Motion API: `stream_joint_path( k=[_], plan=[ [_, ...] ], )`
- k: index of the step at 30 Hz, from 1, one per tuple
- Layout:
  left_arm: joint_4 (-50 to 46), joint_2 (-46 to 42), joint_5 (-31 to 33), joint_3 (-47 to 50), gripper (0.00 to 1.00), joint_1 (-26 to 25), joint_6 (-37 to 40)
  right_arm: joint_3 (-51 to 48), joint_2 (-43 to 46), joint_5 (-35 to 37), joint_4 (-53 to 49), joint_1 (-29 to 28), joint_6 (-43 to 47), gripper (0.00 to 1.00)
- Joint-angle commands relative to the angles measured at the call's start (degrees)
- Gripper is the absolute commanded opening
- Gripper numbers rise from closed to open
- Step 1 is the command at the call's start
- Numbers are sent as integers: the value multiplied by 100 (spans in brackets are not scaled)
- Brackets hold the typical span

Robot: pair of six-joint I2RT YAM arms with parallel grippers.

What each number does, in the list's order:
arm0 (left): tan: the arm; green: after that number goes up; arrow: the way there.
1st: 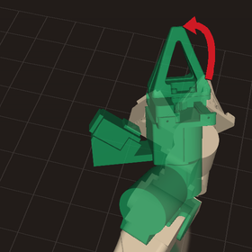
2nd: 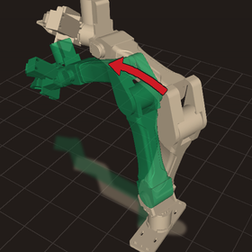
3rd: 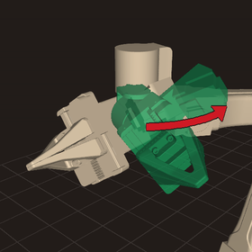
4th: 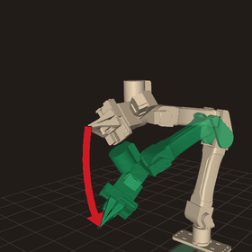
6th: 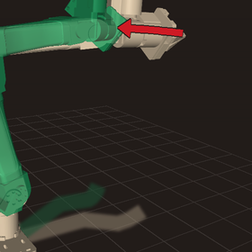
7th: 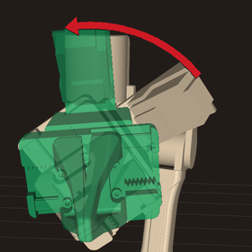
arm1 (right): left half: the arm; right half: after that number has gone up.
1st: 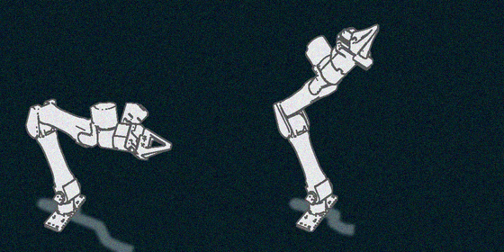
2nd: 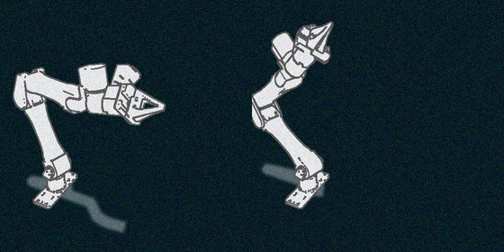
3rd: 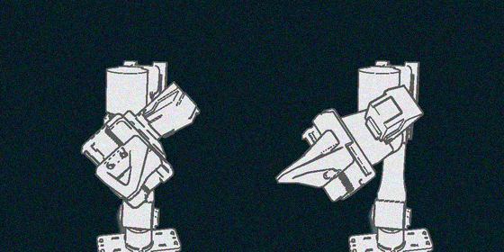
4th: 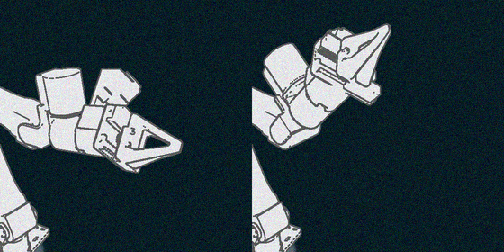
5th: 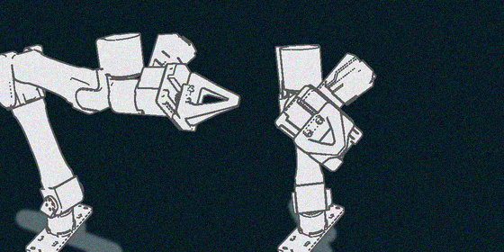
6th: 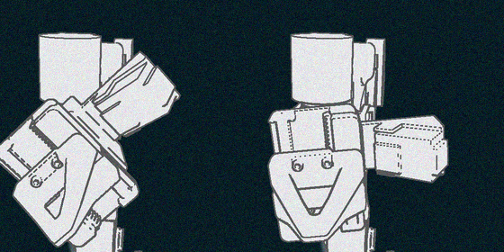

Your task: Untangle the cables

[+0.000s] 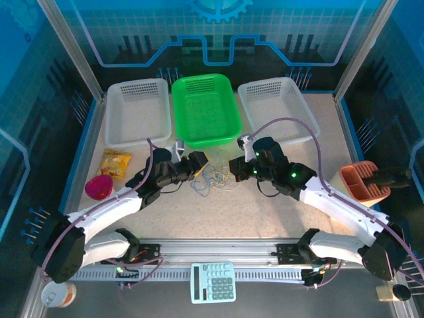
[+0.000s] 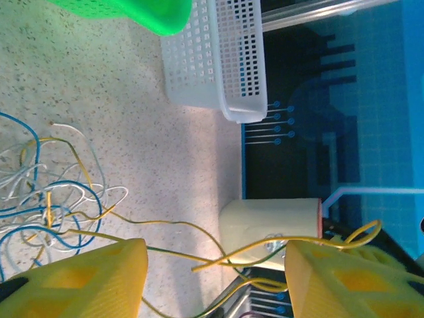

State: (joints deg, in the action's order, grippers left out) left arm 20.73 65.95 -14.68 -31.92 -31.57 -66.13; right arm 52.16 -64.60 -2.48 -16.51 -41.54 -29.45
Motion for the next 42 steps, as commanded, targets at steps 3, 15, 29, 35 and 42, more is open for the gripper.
stream_joint_path(
  k=[3,15,29,35,42],
  plan=[
    [1035,111,18,59,54,-66,-498,-96,130,-267,384,98,-210,0],
    [1192,190,126,201,52,-135,-536,-145,149,-349,527,172,-307,0],
    [1550,229,160,305,53,-194,-640,-295,125,-420,629,223,-359,0],
    [1898,357,158,265,48,-304,-785,-312,107,-454,667,231,-385,0],
    [1905,348,321,380,49,-326,-727,-310,158,-447,667,264,-395,0]
  ],
)
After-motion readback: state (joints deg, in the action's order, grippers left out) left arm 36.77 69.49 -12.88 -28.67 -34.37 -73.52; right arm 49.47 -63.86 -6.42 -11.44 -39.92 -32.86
